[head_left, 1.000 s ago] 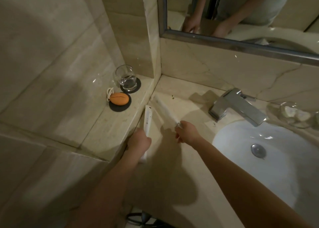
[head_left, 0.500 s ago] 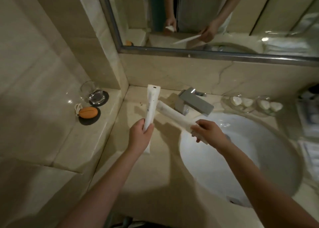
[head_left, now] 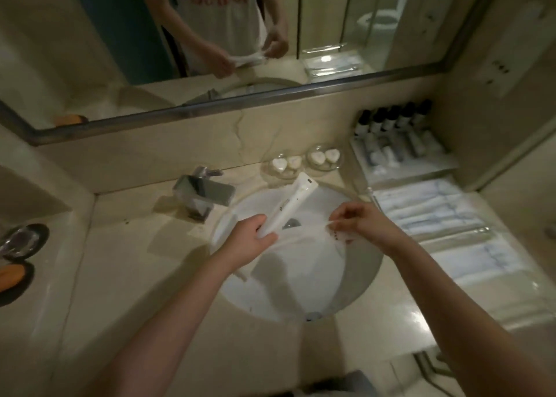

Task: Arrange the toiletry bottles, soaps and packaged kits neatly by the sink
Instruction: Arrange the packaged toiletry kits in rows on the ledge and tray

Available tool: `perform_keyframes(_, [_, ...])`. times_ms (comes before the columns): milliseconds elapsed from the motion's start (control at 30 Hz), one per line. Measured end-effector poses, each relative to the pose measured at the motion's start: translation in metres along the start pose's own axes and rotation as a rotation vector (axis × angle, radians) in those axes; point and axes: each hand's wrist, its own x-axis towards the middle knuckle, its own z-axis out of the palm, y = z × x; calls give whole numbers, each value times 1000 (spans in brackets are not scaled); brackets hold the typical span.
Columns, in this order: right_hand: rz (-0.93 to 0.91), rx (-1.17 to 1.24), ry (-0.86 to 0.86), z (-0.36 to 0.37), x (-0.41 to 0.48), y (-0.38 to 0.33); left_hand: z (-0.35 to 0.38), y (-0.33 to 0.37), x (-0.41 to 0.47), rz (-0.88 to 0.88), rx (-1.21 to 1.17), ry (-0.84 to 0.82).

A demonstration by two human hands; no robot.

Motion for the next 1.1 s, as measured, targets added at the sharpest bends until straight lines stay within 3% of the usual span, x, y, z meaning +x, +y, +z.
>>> perform_keyframes(233, [35,313,294,-74,-18,45,58,63,24,19,-80,-189])
perform_keyframes(400, [66,539,500,-108,-37,73,105,103,36,65,-112,-231])
perform_keyframes(633, [66,784,649,-162,-58,110,165,145,49,51,-167,-295])
perform_keyframes(733, [85,733,642,-175,-68,122,189,162,50,57,-171,-314])
perform_keyframes(933, [72,715,795,-208,-84,145,223,180,55,48,-144,-452])
perform_keyframes(1100, [102,633,896,-242,-88,158,237,183,63,15,-108,-380])
